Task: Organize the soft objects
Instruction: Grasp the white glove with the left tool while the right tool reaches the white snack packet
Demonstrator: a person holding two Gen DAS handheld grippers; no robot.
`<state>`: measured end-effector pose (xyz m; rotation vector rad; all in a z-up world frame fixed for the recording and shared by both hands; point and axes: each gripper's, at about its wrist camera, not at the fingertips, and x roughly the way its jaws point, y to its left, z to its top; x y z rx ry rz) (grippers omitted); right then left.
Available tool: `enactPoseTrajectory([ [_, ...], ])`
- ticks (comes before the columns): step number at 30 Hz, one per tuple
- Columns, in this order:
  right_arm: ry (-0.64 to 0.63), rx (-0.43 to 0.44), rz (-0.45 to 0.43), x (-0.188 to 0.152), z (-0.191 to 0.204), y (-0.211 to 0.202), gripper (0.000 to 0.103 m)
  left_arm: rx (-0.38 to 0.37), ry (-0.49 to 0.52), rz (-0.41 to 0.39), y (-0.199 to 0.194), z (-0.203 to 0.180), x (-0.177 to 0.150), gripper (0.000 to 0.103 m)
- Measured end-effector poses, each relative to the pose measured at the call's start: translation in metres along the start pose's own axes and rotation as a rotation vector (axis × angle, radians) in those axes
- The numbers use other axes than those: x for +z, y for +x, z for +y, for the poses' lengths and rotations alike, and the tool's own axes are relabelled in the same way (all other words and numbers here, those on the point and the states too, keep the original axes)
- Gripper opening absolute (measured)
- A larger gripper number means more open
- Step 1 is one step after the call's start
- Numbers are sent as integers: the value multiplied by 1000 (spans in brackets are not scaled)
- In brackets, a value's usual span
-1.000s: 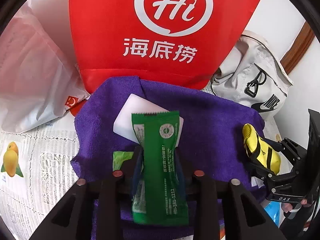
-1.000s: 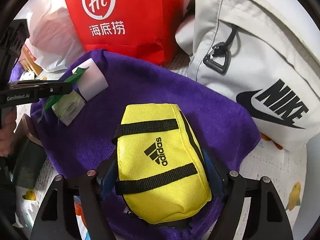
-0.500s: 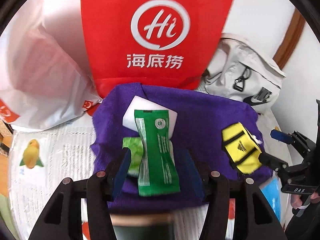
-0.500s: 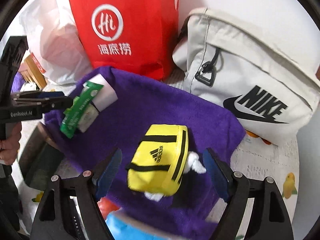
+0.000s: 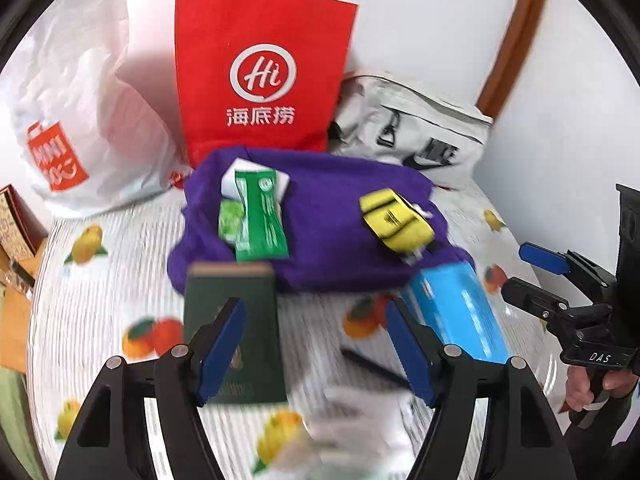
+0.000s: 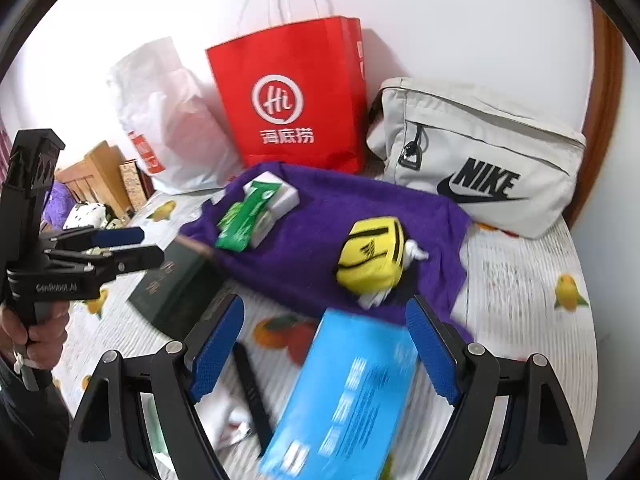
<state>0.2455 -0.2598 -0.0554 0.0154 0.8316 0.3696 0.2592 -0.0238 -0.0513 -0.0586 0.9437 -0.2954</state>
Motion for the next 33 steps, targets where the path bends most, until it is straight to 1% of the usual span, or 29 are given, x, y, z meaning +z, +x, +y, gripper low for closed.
enactPoseTrajectory([
  [4,8,2,-10,-25,13,-21,83,7,-23,3,-13,-4,-31,74],
  [8,42,25,-14,-51,18,-36,83,15,-80,37,-14,4,-60,74],
  [12,69,34,-16,-77,22,-47,83,37,-78,59,-12,4,-88,74],
  [14,72,36,-19,-88,24,-50,83,32,-83,70,-10,2,-99,74],
  [16,72,38,-10,-98,26,-50,83,11,-87,87,-4,-1,-107,74],
  [20,42,19,6,-117,31,-46,83,-16,-53,117,16,-18,-116,74],
  [24,49,24,31,-134,29,-41,83,-10,26,144,43,-45,-120,74],
  [26,51,19,46,-140,28,-39,83,19,67,157,57,-58,-124,75],
  [27,51,12,52,-143,27,-38,83,37,85,151,61,-62,-125,78],
  [29,54,-2,64,-150,25,-36,83,66,107,125,67,-67,-126,78],
  [30,57,-6,71,-152,23,-35,83,68,105,116,68,-67,-126,77],
  [31,61,-7,79,-155,22,-34,83,61,103,105,68,-67,-126,61],
  [33,69,-12,88,-158,20,-32,83,40,98,91,66,-63,-123,33],
])
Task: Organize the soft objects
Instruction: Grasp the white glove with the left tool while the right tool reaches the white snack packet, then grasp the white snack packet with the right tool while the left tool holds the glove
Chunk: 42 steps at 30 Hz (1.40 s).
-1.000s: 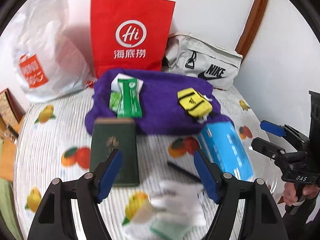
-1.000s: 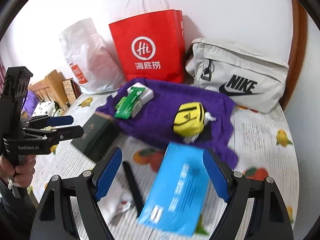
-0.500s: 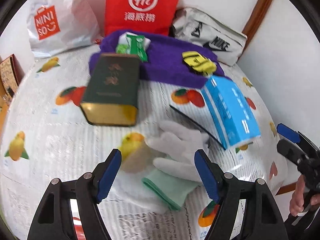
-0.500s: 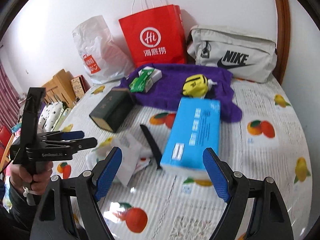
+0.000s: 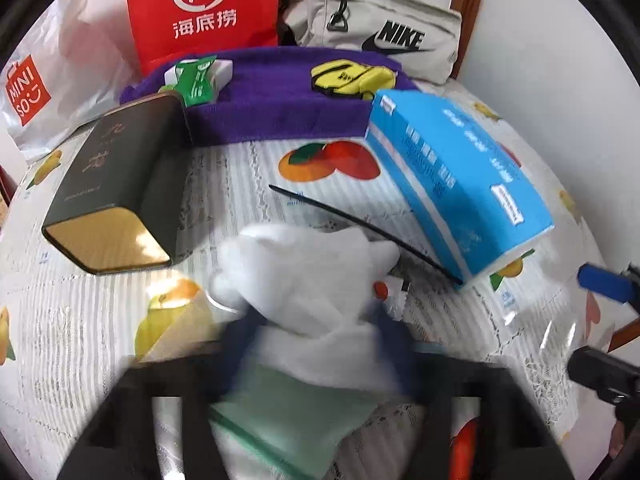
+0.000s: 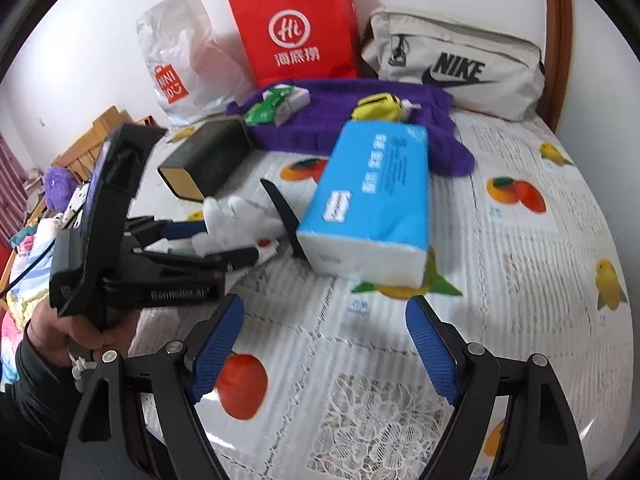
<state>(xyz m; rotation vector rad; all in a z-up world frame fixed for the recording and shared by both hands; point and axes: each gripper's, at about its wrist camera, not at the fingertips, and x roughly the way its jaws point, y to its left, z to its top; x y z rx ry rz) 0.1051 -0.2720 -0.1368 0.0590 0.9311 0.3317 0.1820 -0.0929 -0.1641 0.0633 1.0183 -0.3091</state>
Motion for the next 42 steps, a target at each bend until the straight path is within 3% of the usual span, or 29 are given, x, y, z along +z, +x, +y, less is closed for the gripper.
enactPoseTrajectory([
  [1,6,-1,3,-1,-1,1,83,-15,-10,0,-2,4,1,22],
  [6,12,16,6,-3,4,6,83,-113,-72,-44,-27,26,4,19],
  [15,-59,65,16,3,34,21,83,-60,-139,-114,-72,68,-2,19],
  [22,-149,96,16,12,63,45,82,2,-192,-75,-65,99,-22,19],
  [29,-325,-28,2,18,94,80,80,-56,-237,-54,-55,113,-35,19],
  [32,-380,-55,10,17,100,92,67,-72,-237,-53,-55,114,-39,19],
  [34,-406,-66,-15,16,103,92,66,-76,-238,-52,-54,115,-40,19],
  [35,-417,-75,-21,16,104,93,60,-80,-238,-52,-54,115,-40,19],
  [38,-410,-67,-20,19,103,93,26,-92,-243,-44,-51,116,-43,19],
  [40,-402,-58,-16,20,103,89,16,-96,-248,-36,-49,116,-44,19],
  [42,-376,-40,-29,22,101,78,12,-103,-252,-35,-48,116,-45,19],
])
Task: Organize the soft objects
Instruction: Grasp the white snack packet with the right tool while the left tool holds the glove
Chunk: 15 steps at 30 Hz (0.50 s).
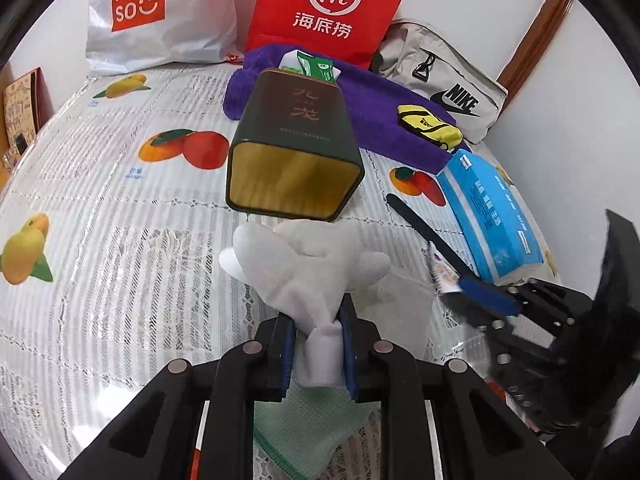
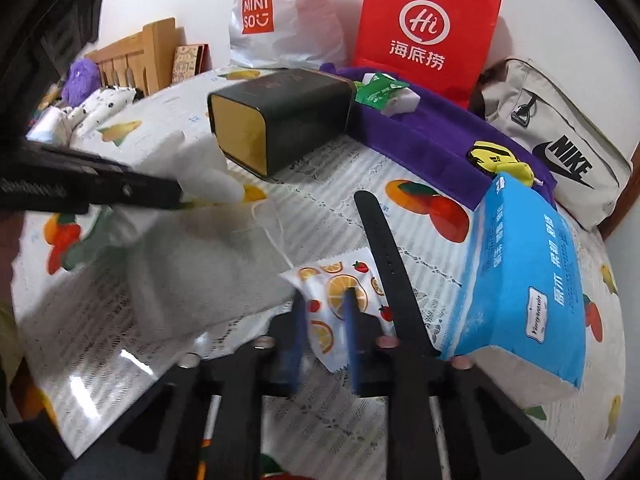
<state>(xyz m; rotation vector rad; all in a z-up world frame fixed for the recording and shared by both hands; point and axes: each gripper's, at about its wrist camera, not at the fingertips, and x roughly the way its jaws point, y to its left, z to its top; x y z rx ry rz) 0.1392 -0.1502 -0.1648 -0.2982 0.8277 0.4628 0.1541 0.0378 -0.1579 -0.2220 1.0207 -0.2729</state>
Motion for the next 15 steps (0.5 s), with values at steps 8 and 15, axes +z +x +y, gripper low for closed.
enactPoseTrajectory([
  [8,211,141,-39,-16,-28,-55,4,3,-12,-13,-7,1,-5,19],
  [15,375,101,4,-54,-67,-65,3,6,-17,-8,-7,-1,-8,19],
])
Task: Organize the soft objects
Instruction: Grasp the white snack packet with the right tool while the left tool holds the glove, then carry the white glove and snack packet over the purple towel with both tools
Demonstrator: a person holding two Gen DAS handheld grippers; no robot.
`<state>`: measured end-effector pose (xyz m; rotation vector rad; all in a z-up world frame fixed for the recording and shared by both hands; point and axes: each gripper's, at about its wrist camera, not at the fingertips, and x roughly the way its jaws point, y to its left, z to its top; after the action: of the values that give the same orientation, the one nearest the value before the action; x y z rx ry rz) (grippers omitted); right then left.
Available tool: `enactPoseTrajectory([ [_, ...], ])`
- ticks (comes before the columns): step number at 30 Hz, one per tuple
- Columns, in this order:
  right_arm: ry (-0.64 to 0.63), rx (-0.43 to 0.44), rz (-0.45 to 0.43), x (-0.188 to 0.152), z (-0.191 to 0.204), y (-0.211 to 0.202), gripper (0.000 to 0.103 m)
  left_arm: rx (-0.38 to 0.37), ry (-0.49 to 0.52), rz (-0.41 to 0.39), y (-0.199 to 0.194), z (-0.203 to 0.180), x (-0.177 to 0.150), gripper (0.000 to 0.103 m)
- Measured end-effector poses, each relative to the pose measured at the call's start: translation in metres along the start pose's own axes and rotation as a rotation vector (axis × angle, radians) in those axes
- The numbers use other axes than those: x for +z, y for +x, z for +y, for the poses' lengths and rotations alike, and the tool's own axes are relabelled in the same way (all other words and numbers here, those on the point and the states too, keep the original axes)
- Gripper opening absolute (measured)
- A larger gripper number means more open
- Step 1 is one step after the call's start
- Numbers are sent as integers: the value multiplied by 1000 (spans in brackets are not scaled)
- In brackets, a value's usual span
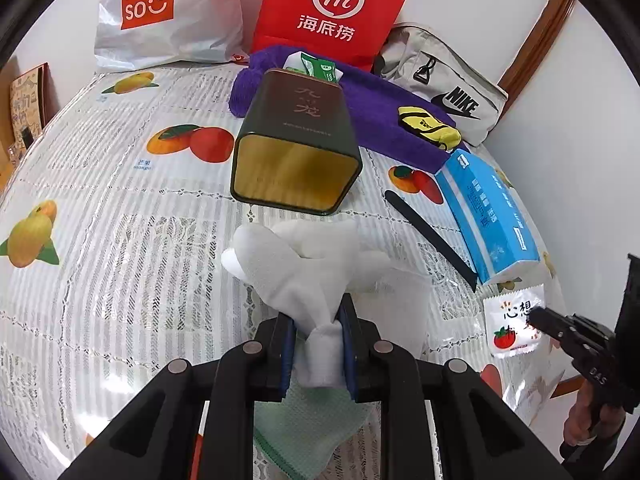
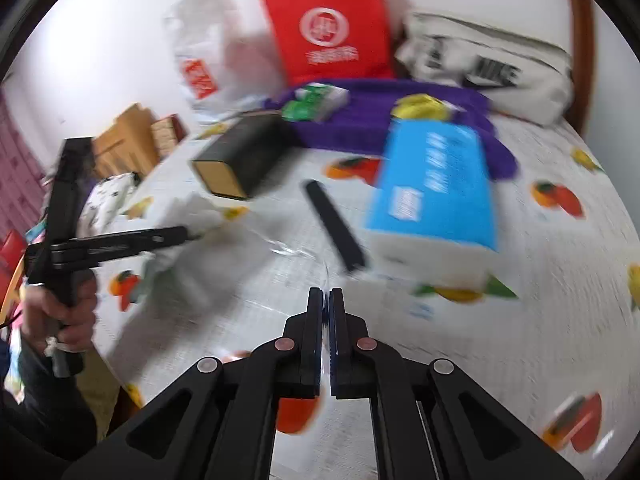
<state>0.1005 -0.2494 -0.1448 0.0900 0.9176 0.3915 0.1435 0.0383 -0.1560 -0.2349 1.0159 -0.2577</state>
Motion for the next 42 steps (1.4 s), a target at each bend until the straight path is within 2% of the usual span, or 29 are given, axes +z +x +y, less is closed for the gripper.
enactPoseTrajectory([
  [5,49,80,24,-5,-6,8,7,10,0,10,1,-1,-1,19],
  [10,41,144,58,-6,6,21,8,14,3,19,2,-3,-2,19],
  [11,30,146,63,-7,10,23,11,14,4,20,2,-3,-1,19],
  [14,33,120,60,-7,11,30,11,11,8,24,4,-4,-1,19],
  [16,33,76,69,-7,6,33,12,10,11,28,5,-4,-1,19],
  [18,9,-29,98,-9,6,37,21,8,12,28,4,-4,0,19],
  [19,5,-50,101,-11,6,37,25,7,13,27,4,-4,0,19],
  [20,2,-53,102,-13,6,36,34,6,13,27,4,-4,0,19],
  [21,6,-41,102,-15,6,35,49,4,12,26,4,-4,-1,19],
  [23,28,-19,90,-19,9,31,66,1,9,25,4,-4,-1,19],
  [24,32,-6,84,-20,11,29,71,-2,10,25,4,-4,-2,19],
  [28,12,7,98,-27,30,37,73,-7,13,24,2,-3,-3,19],
  [30,-39,-51,73,-32,42,40,77,-5,13,24,1,-3,-4,19],
  [34,-149,-172,36,-41,62,48,75,1,4,17,-1,-2,-7,20],
  [35,-143,-163,30,-42,61,47,72,5,3,16,-1,-1,-8,19],
  [38,-124,-171,23,-41,49,39,47,3,-5,14,-3,1,-10,19],
  [42,-123,-167,16,-41,34,33,42,1,-14,18,0,2,-10,20],
])
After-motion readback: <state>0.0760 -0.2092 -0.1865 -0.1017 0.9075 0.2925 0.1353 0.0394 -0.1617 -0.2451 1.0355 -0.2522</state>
